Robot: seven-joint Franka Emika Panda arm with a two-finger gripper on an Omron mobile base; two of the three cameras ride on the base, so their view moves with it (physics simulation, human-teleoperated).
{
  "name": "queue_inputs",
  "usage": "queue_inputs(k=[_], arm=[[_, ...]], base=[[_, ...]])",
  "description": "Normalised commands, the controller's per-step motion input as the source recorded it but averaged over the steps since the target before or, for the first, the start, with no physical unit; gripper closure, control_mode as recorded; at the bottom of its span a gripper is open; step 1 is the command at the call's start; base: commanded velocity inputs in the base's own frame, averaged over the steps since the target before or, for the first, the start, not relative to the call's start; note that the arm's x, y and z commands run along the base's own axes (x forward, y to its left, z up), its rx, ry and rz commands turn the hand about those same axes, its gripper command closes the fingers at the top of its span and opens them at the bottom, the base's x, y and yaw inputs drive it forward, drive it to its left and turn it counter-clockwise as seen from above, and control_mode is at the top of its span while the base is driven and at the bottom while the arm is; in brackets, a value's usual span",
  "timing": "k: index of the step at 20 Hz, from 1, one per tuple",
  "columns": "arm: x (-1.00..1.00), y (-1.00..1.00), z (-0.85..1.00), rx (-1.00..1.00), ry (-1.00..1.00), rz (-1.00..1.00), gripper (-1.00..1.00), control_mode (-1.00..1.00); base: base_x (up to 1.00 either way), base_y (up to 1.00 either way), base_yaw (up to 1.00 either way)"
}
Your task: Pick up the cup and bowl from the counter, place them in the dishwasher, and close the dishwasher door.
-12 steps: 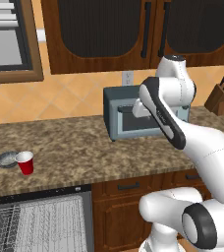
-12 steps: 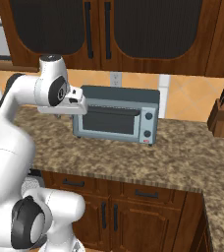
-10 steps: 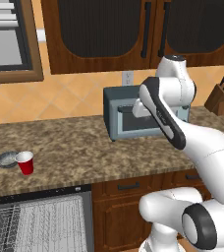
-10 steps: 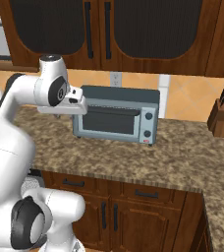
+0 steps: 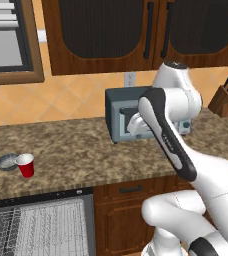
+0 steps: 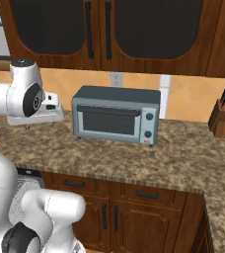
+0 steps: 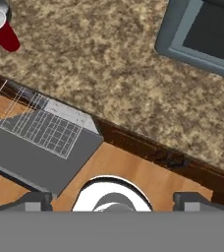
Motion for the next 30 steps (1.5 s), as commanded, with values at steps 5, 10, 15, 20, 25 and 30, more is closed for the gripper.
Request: queue_inputs(k=[5, 10, 15, 20, 25, 30], arm=[[-0.65, 0.98, 0.0, 0.0, 0.0, 0.35, -1.0, -1.0], [-0.51, 0.99, -0.01, 0.0, 0.0, 0.3, -1.0, -1.0], [0.03, 1.0, -0.08, 0.0, 0.0, 0.12, -1.0, -1.0], [0.44, 1.0, -0.15, -0.04, 0.02, -0.01, -1.0, -1.0], [0.84, 1.0, -0.25, -0.1, 0.09, -0.15, -1.0, -1.0], [0.94, 0.9, -0.36, -0.09, 0.11, -0.29, -1.0, -1.0]], base=[[0.0, 0.0, 0.0], [0.0, 0.0, 0.0], [0.0, 0.0, 0.0], [0.0, 0.0, 0.0], [0.0, 0.0, 0.0], [0.0, 0.0, 0.0]])
